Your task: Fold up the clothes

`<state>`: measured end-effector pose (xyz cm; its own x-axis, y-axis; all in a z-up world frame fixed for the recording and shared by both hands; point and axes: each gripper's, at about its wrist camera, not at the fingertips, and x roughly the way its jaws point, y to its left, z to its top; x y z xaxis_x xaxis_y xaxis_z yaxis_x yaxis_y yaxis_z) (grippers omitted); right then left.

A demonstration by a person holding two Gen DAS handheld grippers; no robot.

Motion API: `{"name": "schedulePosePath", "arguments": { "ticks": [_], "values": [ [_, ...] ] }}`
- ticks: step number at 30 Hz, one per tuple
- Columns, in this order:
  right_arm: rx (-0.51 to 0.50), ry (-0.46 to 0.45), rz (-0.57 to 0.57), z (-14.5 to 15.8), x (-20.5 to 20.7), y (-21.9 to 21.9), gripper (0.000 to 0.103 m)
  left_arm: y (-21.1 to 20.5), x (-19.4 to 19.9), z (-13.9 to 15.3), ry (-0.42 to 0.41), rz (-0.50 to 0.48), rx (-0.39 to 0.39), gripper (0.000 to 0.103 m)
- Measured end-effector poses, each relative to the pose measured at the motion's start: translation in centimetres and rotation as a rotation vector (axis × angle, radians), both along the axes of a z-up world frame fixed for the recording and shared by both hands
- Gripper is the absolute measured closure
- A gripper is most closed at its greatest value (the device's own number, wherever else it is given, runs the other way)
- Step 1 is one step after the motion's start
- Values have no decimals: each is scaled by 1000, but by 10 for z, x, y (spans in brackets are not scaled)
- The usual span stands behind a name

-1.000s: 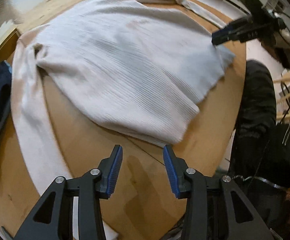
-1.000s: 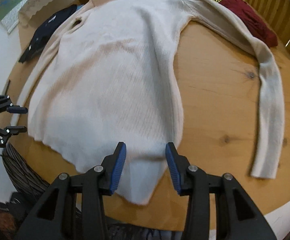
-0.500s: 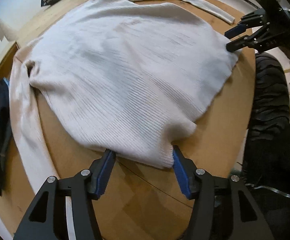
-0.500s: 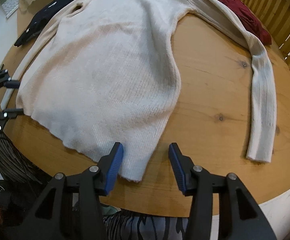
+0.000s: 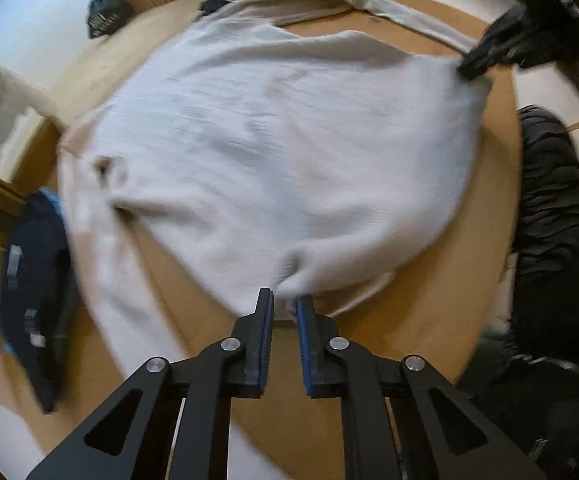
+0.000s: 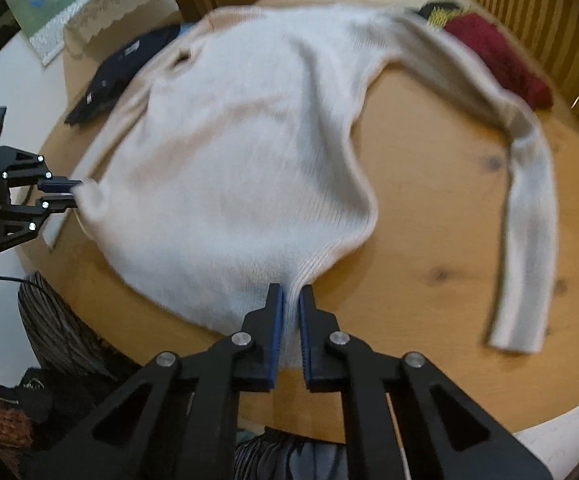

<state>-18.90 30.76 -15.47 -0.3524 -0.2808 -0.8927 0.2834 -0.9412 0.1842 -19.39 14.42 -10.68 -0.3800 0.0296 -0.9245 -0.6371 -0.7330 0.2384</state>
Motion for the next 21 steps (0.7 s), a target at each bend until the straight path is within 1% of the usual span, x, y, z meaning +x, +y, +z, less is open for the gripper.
{"name": "schedulePosePath", "arguments": {
  "ticks": [2, 4, 6, 8, 10, 11, 13, 14, 15, 16, 18, 21],
  "values": [
    [6, 25, -22, 11, -7, 5, 96, -9, -3, 4, -1, 15, 4, 92],
    [22, 27, -38, 17, -6, 20, 96, -11, -4, 4, -15, 18, 19, 92],
    [22, -1, -46, 12, -7, 25, 96, -14, 3, 3, -32, 20, 37, 91],
    [36, -27, -50, 6, -8, 25, 96, -9, 14, -1, -54, 0, 54, 89],
    [42, -62, -50, 0, -6, 27, 95, -4, 27, -9, -84, -26, 47, 83],
    [40, -83, -50, -5, -5, 28, 93, -1, 33, -13, -98, -39, 42, 79],
    [48, -100, -49, -15, -3, 28, 85, 0, 42, -23, -121, -44, 18, 77],
    [61, -100, -50, -18, -1, 27, 77, 0, 43, -27, -124, -43, 9, 77],
    [75, -98, -52, -20, 1, 27, 71, 0, 43, -30, -127, -36, 3, 77],
    [86, -98, -51, -21, 2, 27, 70, 0, 42, -33, -128, -28, 4, 77],
    [91, -103, -49, -25, 3, 27, 70, 0, 36, -35, -129, -5, 23, 71],
    [87, -114, -39, -30, 4, 24, 69, 3, 30, -36, -131, 3, 40, 69]
  ]
}}
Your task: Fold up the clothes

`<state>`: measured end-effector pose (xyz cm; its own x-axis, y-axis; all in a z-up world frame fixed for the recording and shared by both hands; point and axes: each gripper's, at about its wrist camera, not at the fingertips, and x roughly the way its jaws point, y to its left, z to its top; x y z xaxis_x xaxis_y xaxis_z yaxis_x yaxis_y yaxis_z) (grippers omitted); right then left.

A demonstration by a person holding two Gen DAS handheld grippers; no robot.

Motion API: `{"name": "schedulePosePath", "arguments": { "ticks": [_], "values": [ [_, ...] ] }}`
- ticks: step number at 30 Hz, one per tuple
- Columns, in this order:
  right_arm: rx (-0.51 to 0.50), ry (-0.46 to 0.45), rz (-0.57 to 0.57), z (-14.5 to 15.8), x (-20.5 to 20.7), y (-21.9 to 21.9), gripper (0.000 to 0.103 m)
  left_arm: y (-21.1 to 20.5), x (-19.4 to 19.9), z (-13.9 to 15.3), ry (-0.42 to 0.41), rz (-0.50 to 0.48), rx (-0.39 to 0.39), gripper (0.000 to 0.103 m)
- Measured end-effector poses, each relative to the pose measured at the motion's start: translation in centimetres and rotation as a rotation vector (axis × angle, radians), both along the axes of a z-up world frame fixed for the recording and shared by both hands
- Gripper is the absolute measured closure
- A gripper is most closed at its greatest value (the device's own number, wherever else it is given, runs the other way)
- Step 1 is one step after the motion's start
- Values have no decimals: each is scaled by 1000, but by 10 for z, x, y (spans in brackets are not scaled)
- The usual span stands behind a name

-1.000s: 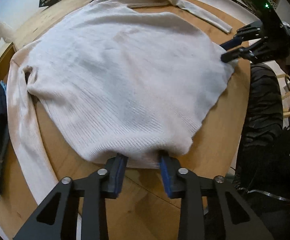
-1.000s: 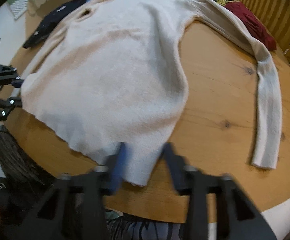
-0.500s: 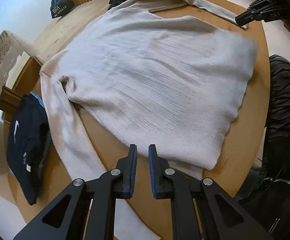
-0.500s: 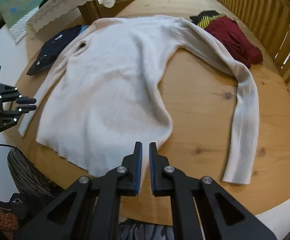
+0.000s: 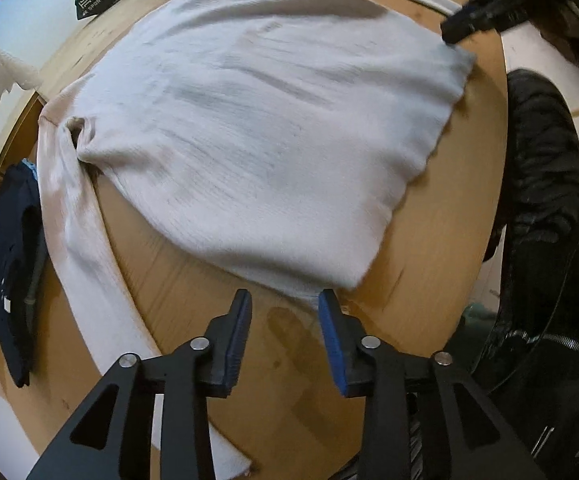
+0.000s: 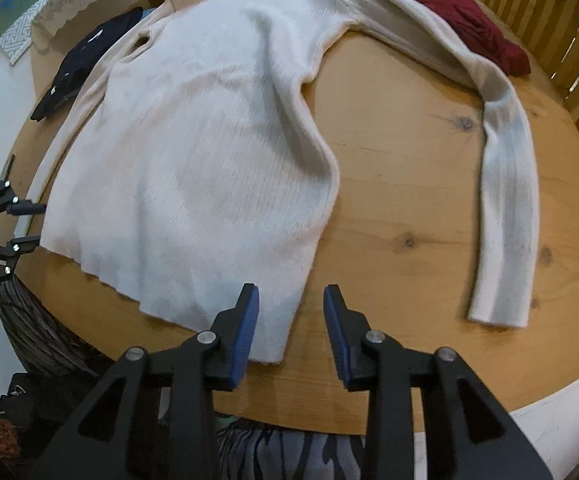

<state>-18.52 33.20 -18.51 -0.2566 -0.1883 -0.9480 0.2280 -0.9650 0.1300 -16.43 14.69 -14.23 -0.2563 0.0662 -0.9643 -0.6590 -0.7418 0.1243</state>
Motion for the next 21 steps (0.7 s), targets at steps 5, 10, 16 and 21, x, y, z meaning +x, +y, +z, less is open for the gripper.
{"name": "schedulePosePath", "arguments": {
  "ticks": [5, 10, 16, 21],
  "values": [
    [10, 1, 17, -4, -1, -6, 69, 7, -6, -2, -7, -29, -4, 69],
    [28, 20, 62, -8, 0, -15, 69, 12, -11, -5, -38, -81, 5, 81],
    [-51, 7, 85, -6, -1, -12, 96, 11, -15, -8, -71, -121, -17, 87],
    [-29, 61, 43, 16, 3, 11, 98, -15, -11, -12, -93, -89, -90, 87]
  ]
}}
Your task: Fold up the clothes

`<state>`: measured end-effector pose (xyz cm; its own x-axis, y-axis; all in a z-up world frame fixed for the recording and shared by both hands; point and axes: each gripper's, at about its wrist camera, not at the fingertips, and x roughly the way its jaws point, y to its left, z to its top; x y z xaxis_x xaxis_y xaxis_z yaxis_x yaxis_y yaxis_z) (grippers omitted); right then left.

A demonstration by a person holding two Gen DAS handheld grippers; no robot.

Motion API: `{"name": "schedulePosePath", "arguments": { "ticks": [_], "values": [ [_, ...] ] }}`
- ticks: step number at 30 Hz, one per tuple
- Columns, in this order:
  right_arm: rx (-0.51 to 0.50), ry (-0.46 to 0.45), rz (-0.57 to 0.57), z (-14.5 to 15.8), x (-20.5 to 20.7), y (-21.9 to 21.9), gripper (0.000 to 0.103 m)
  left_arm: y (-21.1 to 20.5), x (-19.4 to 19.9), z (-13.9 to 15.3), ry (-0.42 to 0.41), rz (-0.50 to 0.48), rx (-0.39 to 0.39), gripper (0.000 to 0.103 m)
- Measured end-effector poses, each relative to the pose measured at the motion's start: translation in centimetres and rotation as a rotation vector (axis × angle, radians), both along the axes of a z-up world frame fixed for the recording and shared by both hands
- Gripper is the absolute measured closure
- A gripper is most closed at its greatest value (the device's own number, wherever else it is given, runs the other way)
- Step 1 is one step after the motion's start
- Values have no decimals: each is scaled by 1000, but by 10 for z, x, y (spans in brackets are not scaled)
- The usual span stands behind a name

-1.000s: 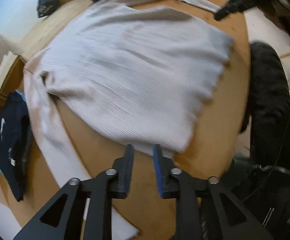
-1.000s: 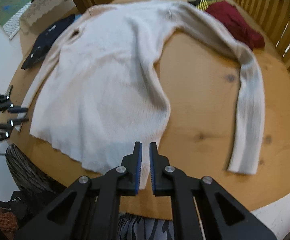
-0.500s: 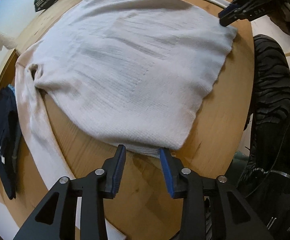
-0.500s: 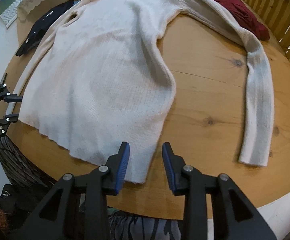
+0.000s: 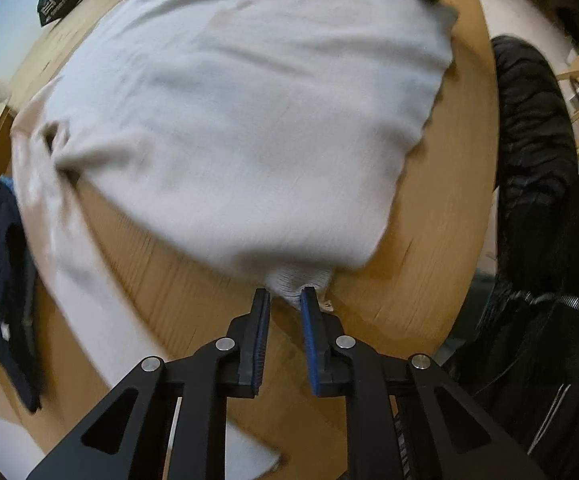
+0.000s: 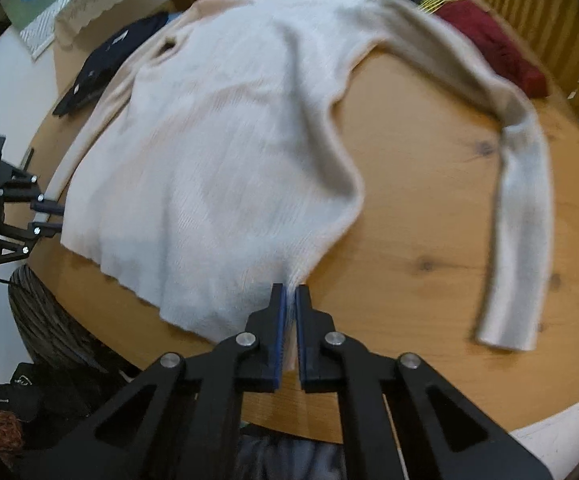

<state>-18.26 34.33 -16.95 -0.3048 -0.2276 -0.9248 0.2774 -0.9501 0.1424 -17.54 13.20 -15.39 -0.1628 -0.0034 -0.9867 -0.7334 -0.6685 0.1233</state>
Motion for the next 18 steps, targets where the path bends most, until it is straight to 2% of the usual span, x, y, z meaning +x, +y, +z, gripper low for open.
{"name": "schedulePosePath", "arguments": {
  "ticks": [2, 4, 7, 8, 9, 10, 13, 15, 18],
  "values": [
    [77, 22, -16, 2, -1, 5, 98, -10, 0, -1, 2, 18, -41, 88],
    [124, -3, -9, -2, 0, 7, 98, -21, -6, 7, 23, 64, -24, 88],
    [61, -60, -49, -3, 0, 14, 93, -28, -16, 23, 37, 118, 63, 87],
    [61, -65, -57, -2, -1, 13, 79, -28, -20, 28, 37, 130, 101, 82],
    [70, -56, -54, -1, -2, 11, 60, -26, -23, 30, 42, 134, 117, 78],
    [81, -33, -46, 1, -2, 8, 54, -24, -27, 29, 41, 139, 123, 76],
    [103, 15, -47, 3, -8, 8, 52, -27, -39, 18, 19, 186, 151, 69],
    [81, -3, -60, 0, -14, 13, 52, -24, -49, 9, -2, 222, 151, 60],
    [71, -35, -66, -9, -16, 14, 52, -11, -49, -4, -16, 206, 114, 59]
  ]
}}
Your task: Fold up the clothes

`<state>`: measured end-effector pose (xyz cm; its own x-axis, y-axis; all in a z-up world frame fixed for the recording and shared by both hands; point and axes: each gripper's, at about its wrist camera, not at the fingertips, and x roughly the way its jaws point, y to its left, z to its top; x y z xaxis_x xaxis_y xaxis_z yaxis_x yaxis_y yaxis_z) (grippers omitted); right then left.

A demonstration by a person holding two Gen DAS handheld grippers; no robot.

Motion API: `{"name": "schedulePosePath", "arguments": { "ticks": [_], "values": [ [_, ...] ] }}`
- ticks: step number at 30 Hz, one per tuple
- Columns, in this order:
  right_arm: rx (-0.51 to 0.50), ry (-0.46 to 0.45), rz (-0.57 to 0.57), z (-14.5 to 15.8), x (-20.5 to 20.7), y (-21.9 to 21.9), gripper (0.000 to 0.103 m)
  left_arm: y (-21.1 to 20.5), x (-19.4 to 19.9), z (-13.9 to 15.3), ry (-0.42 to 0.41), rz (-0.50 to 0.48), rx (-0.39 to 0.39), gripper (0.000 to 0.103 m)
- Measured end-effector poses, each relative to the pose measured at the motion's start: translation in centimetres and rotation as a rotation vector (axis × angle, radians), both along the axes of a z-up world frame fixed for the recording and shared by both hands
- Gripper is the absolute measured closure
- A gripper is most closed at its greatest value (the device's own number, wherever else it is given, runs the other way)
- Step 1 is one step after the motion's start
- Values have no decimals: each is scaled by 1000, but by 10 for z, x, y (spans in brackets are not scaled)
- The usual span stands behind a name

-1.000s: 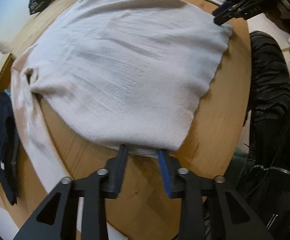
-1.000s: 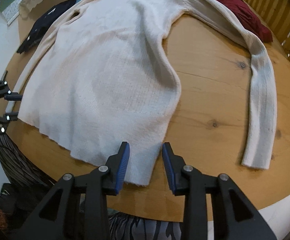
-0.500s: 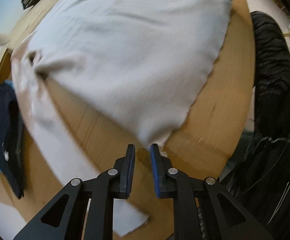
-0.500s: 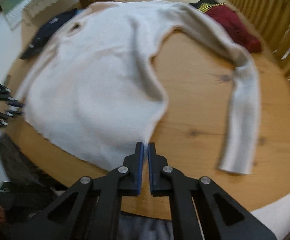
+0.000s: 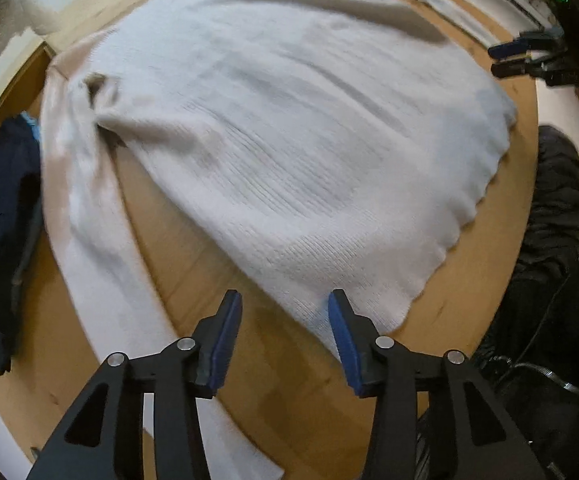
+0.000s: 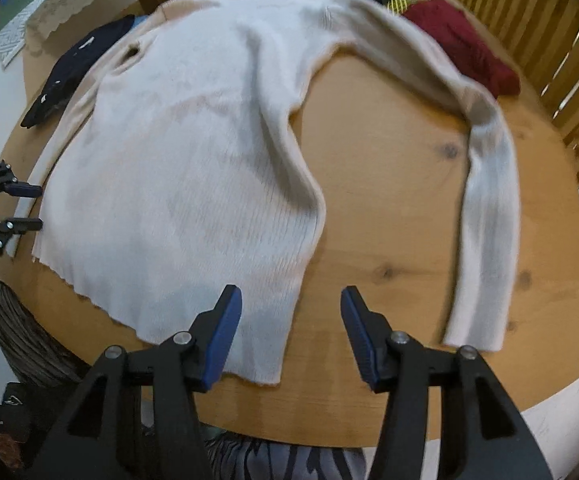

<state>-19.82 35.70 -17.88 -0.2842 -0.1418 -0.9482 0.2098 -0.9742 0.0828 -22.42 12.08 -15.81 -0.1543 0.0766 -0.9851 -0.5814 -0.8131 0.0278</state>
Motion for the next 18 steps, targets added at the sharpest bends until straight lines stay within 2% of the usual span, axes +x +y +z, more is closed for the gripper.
{"name": "schedulePosePath", "arguments": {
  "ticks": [4, 8, 11, 13, 14, 15, 17, 18],
  "values": [
    [26, 17, 28, -5, 5, -5, 52, 7, -1, -3, 20, -27, -25, 56],
    [15, -54, 103, -9, 9, -16, 52, 10, 11, -5, 13, -86, -74, 57],
    [-22, 29, 82, 17, -1, -8, 52, 1, 14, -3, -9, -96, -108, 56],
    [-71, 98, 39, 39, -22, 5, 53, -2, 8, 13, 37, -72, -97, 58],
    [-95, 133, 18, 49, -36, 11, 58, -4, 4, 21, 64, -59, -88, 58],
    [-95, 162, 1, 57, -51, 14, 76, -3, 0, 29, 87, -50, -69, 58],
    [-65, 205, -25, 65, -86, 14, 98, 2, -15, 41, 130, -44, -26, 57],
    [-48, 222, -36, 65, -105, 11, 98, 4, -26, 44, 149, -48, -12, 57]
  ]
}}
